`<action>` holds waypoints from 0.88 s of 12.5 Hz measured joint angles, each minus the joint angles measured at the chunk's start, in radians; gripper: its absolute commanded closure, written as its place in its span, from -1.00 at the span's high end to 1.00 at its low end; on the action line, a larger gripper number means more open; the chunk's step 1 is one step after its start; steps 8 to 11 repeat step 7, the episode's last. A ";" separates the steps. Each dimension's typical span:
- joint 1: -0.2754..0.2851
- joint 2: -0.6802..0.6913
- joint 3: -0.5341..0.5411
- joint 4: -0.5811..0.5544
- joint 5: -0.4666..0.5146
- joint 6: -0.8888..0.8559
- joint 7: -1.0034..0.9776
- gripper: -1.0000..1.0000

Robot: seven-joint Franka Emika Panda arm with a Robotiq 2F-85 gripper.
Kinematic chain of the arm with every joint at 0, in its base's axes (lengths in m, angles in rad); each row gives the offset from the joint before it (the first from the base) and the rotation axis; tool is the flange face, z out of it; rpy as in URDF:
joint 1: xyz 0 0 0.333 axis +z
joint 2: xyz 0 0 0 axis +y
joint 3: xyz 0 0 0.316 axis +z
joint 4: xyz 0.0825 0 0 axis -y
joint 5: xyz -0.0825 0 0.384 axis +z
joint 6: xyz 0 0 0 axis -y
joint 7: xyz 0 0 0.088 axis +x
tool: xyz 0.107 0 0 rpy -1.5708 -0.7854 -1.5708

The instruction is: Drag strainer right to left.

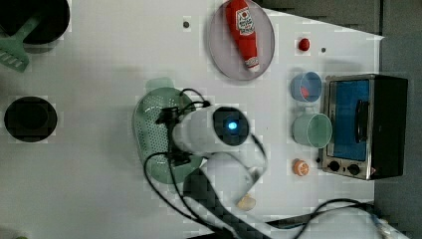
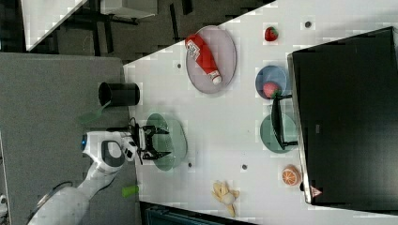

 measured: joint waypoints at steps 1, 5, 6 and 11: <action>-0.001 -0.046 -0.027 -0.005 0.003 -0.038 -0.060 1.00; 0.000 -0.308 -0.162 -0.011 0.038 -0.226 -0.351 1.00; 0.016 -0.379 -0.213 -0.007 0.049 -0.270 -0.413 1.00; 0.020 -0.443 -0.254 0.011 0.039 -0.299 -0.477 1.00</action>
